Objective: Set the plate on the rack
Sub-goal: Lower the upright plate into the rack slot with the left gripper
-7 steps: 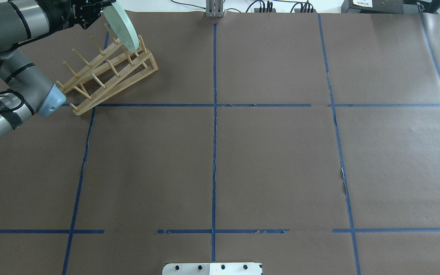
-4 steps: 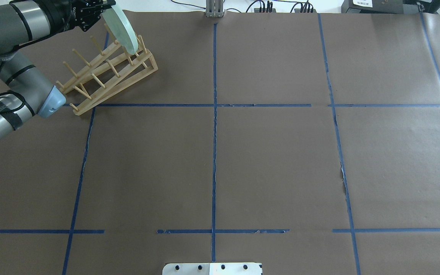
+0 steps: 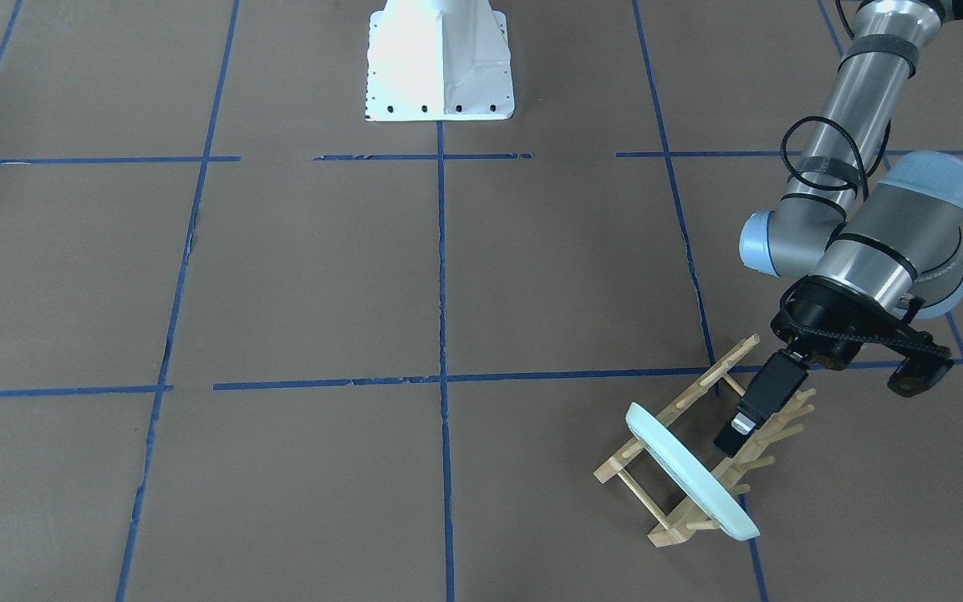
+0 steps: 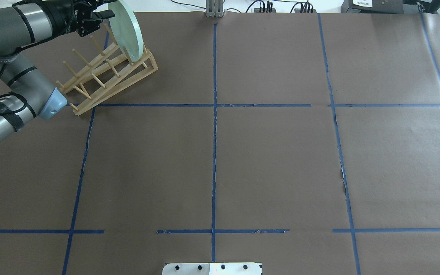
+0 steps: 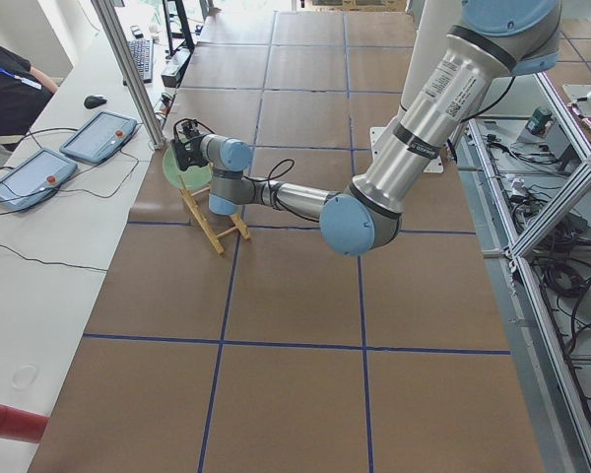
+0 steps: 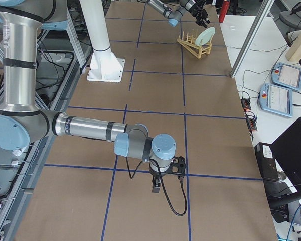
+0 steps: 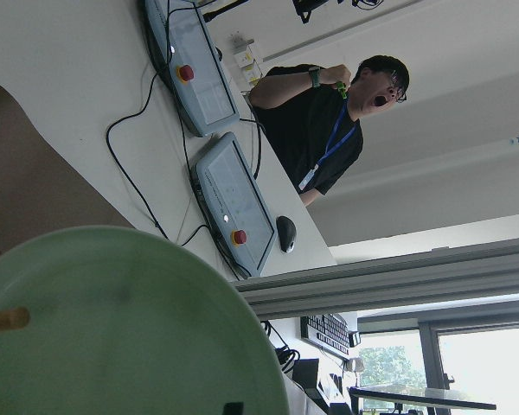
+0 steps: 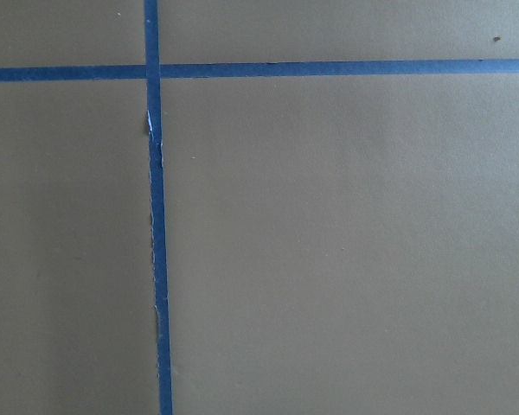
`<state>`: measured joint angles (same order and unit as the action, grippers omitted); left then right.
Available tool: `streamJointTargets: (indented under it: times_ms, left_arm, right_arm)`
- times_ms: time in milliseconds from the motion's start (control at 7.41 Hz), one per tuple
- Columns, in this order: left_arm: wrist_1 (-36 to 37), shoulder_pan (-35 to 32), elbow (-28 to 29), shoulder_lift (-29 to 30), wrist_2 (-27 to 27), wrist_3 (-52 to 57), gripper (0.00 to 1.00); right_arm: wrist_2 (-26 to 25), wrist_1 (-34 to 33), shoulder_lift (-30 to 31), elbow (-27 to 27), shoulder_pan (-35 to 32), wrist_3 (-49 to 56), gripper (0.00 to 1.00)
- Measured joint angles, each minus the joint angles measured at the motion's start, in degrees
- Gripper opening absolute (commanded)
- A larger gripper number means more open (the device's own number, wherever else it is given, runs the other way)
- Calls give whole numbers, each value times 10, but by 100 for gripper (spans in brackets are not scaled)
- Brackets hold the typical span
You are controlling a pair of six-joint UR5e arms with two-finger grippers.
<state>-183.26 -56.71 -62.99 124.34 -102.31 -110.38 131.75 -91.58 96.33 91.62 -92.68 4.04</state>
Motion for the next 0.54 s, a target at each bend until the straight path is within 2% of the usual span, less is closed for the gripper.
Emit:
streamJointTargets:
  times_ms: [540]
  left_arm:
    - [4,-2,-4,-3,-2,28,100]
  right_arm:
    - [0,0,0,0,0,0,100]
